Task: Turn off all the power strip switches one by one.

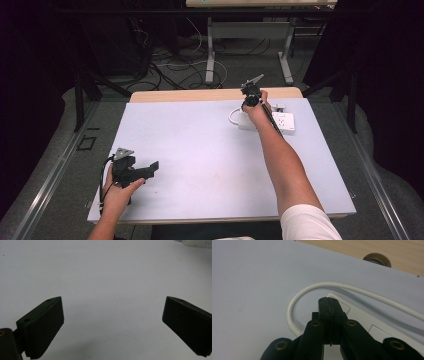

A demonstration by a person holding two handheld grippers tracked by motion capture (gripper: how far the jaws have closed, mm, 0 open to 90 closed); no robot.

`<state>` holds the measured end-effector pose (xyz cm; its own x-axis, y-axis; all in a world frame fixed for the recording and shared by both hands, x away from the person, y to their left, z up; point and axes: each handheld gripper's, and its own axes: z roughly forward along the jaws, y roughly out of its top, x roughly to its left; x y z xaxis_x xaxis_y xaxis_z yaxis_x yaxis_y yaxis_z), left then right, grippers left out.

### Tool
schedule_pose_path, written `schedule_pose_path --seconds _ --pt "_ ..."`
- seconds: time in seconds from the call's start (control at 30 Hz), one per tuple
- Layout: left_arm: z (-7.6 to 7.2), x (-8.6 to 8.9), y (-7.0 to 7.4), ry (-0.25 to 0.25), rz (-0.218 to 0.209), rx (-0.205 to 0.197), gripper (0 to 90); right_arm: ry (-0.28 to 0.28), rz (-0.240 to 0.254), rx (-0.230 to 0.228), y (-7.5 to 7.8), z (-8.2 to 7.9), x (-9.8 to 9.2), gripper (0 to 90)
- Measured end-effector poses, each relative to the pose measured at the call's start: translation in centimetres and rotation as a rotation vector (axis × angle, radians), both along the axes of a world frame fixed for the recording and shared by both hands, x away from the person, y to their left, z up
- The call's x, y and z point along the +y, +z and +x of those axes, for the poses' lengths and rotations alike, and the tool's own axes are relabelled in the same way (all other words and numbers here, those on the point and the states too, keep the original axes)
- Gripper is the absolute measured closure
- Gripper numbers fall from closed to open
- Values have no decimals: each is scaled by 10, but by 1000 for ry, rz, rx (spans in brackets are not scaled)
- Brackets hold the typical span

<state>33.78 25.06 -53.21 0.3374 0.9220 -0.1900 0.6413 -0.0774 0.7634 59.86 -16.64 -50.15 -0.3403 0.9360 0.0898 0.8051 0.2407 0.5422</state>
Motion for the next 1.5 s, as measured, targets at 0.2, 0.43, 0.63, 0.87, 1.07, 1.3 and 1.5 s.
schedule_pose_path --seconds 0.2,0.43,0.63,0.87,1.07,1.3,1.5 --pt "-1 1 1 -5 -5 8 38 1 -12 -12 -6 2 1 900" --pt "0 0 -1 -1 -16 -4 38 -6 -12 -14 -9 3 1 900" --pt "0 0 -1 -8 -9 3 38 -20 4 -24 -13 3 -2 900" --pt "0 -1 0 -9 -11 7 38 -22 -11 2 -14 2 -1 900" --pt "0 -1 0 -9 -11 9 38 19 -17 -40 -16 1 -3 900" --pt "0 -1 -1 -8 -11 9 38 -1 -42 -7 -15 0 -1 900" --pt "1 -2 -1 -11 -13 15 38 8 -18 -40 -17 0 -2 900"
